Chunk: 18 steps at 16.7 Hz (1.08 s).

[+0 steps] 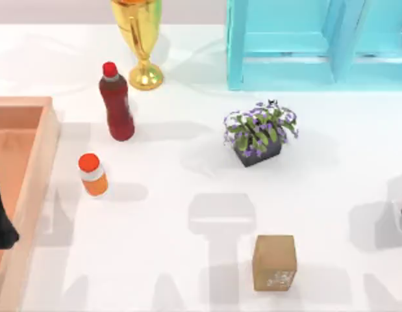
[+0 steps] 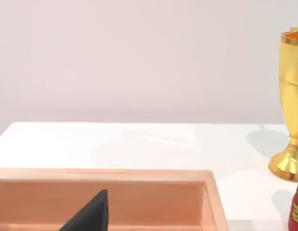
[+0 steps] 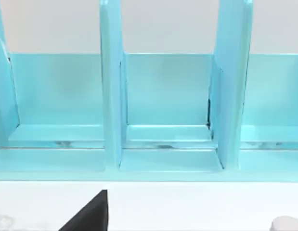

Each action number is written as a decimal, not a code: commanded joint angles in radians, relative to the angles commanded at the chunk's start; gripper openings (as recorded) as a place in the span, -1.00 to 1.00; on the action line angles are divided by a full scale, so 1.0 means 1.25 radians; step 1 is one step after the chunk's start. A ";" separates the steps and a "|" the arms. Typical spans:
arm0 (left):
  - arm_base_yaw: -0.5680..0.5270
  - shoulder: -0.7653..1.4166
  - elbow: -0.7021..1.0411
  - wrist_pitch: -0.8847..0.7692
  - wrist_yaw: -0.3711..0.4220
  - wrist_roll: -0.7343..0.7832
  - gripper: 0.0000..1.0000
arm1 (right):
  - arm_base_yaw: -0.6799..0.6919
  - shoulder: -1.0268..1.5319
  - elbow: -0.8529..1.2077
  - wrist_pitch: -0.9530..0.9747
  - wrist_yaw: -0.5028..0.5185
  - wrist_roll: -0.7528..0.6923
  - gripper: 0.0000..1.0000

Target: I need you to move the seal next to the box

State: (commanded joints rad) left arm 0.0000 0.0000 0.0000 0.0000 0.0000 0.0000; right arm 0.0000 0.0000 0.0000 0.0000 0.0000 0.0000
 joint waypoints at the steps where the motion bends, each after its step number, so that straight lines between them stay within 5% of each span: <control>1: 0.000 0.000 0.000 0.000 0.000 0.000 1.00 | 0.000 0.000 0.000 0.000 0.000 0.000 1.00; 9: -0.082 0.176 0.172 -0.117 0.001 -0.109 1.00 | 0.000 0.000 0.000 0.000 0.000 0.000 1.00; 18: -0.343 0.761 0.666 -0.503 -0.005 -0.404 1.00 | 0.000 0.000 0.000 0.000 0.000 0.000 1.00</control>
State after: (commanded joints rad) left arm -0.4292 0.9512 0.8330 -0.6293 -0.0061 -0.5050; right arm 0.0000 0.0000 0.0000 0.0000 0.0000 0.0000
